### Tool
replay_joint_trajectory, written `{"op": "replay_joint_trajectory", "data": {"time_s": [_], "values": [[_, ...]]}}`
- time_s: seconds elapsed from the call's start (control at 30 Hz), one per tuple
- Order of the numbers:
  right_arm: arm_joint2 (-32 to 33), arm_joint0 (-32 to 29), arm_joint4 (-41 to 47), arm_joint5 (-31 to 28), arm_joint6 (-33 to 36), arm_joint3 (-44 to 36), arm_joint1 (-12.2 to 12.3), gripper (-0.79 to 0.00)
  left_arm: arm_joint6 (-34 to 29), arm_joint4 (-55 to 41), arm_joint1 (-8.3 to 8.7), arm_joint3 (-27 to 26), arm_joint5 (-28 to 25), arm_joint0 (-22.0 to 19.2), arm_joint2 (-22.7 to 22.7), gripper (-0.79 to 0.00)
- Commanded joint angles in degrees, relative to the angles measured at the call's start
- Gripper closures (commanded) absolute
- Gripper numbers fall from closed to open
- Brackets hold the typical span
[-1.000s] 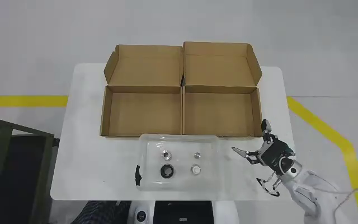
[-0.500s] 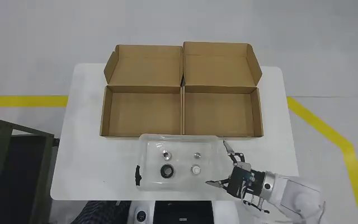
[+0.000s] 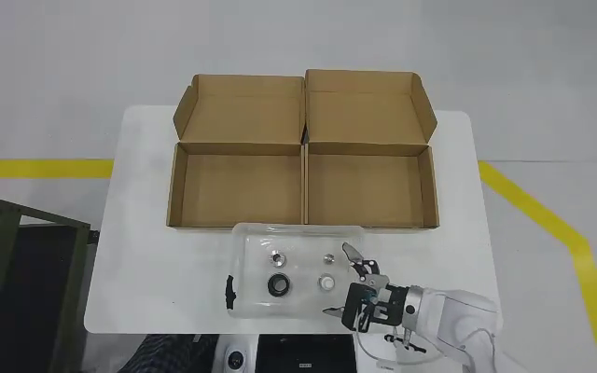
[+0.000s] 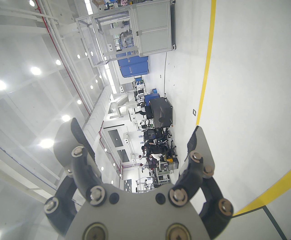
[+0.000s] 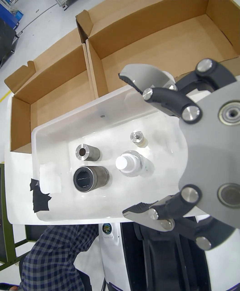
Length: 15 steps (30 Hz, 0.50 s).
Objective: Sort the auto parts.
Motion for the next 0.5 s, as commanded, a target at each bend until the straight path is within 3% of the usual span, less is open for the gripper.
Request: {"op": "replay_joint_trajectory", "data": {"time_s": [0.0, 0.2, 0.23, 0.3, 0.47], "values": [[-0.51, 0.49, 0.34, 0.40, 0.79, 0.30, 0.00, -0.785, 0.00, 0.00, 0.00, 0.00, 0.00, 0.00, 0.00, -0.785], [-1.80, 1.85, 1.64, 0.64, 3.24, 1.29, 0.11, -0.785, 0.00, 0.00, 0.00, 0.00, 0.00, 0.00, 0.00, -0.785], [-1.93, 2.04, 1.87, 0.70, 3.56, 1.59, 0.13, -0.770, 0.00, 0.00, 0.00, 0.00, 0.00, 0.00, 0.00, -0.785], [-2.22, 2.45, 2.32, 0.67, 4.14, 2.16, 0.19, -0.662, 0.00, 0.00, 0.00, 0.00, 0.00, 0.00, 0.00, -0.785], [-2.99, 3.46, 3.04, 0.77, 5.18, 3.52, 0.32, -0.631, 0.00, 0.00, 0.00, 0.00, 0.00, 0.00, 0.00, -0.785]]}}
